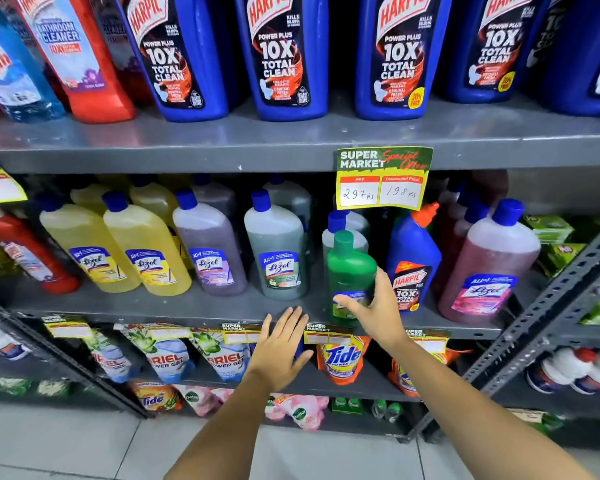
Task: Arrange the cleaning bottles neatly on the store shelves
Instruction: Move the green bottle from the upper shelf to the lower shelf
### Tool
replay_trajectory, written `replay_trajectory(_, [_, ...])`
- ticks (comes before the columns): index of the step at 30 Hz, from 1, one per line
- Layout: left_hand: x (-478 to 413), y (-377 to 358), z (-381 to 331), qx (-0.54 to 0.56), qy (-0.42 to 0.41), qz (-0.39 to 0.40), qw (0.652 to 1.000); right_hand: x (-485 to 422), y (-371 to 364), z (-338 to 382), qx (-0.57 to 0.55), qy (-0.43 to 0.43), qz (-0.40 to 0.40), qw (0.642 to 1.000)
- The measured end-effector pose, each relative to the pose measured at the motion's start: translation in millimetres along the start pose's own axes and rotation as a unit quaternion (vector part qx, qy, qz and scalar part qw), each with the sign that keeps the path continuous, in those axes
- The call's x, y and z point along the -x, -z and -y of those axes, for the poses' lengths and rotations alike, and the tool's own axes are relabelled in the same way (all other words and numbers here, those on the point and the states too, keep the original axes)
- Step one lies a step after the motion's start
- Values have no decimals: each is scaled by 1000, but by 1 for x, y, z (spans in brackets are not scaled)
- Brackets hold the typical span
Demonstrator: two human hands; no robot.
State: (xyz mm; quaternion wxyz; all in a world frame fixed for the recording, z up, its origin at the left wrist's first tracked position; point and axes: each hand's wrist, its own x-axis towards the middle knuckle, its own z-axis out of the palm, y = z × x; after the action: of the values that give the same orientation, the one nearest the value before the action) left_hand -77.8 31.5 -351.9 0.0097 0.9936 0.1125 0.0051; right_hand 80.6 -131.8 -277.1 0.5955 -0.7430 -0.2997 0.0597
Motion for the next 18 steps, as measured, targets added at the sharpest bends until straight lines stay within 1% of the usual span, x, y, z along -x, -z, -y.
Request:
replay_trajectory(5, [-1,-1,0,1,5,-4,1000,9,4,-1,10,-45,-13,999])
replay_trajectory(6, [-1,-1,0,3,6,-3,1000,15,6,-1,14,-54,-26,998])
replay_trajectory(8, [-1,-3,0,11,7,-7,1000,28,11,2,34,-47,-93,994])
replay_trajectory(11, [-1,-4,1,4,4,-7,1000,34,30,2,81,15,-245,966])
replay_trajectory(12, [-1,-4,1,3,3,-7,1000,30,38,0,94,25,-276,956])
replay_trajectory(13, [0,-4,1,2,3,-6,1000,25,44,-3,108,22,-292,950])
replay_trajectory(15, [-1,-4,0,3,7,-1,1000,15,54,-10,138,-9,-280,950])
replay_trajectory(18, [-2,-3,-1,8,16,5,1000,6,55,-18,147,-62,-224,962])
